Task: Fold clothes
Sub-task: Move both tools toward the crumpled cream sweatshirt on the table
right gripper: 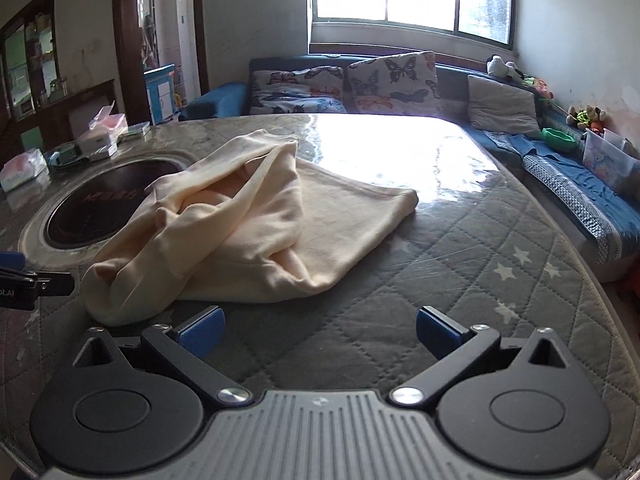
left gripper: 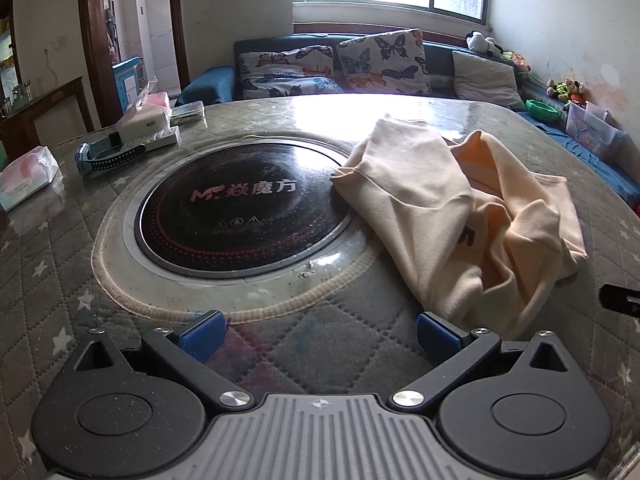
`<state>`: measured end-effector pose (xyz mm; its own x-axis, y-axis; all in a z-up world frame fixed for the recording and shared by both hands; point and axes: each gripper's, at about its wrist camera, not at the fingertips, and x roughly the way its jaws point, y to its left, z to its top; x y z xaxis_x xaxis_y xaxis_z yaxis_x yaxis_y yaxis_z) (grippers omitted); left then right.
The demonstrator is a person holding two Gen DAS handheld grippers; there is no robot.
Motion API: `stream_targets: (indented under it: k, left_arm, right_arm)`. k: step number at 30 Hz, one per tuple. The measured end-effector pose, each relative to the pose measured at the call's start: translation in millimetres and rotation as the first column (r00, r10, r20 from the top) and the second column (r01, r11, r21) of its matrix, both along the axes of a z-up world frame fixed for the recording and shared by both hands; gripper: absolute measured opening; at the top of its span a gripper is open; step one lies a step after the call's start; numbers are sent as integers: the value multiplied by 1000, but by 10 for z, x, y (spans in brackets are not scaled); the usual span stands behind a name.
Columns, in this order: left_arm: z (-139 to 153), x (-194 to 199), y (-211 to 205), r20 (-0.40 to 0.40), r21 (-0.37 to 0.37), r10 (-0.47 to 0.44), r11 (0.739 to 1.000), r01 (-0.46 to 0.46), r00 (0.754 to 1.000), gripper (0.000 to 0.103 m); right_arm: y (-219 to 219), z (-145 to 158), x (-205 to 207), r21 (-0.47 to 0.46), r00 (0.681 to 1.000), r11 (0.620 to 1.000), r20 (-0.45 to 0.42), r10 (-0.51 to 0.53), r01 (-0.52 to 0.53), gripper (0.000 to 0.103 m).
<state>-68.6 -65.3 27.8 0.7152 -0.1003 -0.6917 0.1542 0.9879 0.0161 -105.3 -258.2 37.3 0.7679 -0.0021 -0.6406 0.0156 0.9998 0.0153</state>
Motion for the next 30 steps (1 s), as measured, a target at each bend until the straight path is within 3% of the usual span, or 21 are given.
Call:
stream_targets:
  k: [30]
  left_arm:
    - [49,-205,-167,16,19,-66,998,65,998,103]
  right_arm:
    - [278,53,-131,14,998,998,13,65,-65,102]
